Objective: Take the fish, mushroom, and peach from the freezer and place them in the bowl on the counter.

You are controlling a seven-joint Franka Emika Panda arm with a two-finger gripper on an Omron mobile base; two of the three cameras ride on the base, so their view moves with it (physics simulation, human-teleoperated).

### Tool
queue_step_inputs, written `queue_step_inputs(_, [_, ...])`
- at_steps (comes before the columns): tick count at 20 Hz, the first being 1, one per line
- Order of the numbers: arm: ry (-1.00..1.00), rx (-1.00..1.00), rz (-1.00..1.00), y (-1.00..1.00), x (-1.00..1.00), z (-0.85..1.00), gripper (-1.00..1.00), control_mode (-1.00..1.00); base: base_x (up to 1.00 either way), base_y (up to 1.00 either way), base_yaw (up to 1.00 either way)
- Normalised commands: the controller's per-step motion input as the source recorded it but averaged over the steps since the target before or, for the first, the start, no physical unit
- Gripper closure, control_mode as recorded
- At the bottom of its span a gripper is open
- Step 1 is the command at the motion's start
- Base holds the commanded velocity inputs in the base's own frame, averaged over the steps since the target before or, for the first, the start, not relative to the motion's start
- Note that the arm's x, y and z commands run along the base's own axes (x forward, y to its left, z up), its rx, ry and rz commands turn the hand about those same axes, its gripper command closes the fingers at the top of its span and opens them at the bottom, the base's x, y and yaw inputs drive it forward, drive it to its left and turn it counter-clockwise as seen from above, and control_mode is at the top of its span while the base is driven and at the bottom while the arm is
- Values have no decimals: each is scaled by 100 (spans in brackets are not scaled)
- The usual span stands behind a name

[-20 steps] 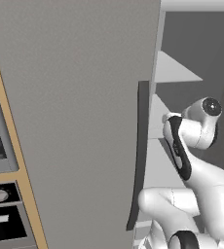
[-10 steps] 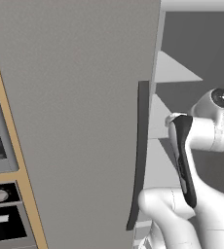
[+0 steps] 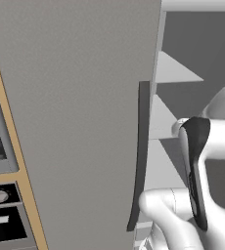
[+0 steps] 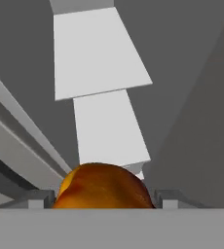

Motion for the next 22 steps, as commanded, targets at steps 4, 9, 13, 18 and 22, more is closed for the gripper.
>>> queue_step_inputs(4, [8,0,16,31,-46,12,100,-100,0,0,0])
queue_step_inputs(9, [8,0,6,18,-32,15,100,-100,0,0,0])
queue_step_inputs(13, [2,0,0,-10,-35,6,100,-100,0,0,0])
queue_step_inputs(18, [1,-1,-3,6,-7,0,100,-100,0,0,0])
queue_step_inputs(22, [0,0,0,0,-6,0,100,-100,0,0,0])
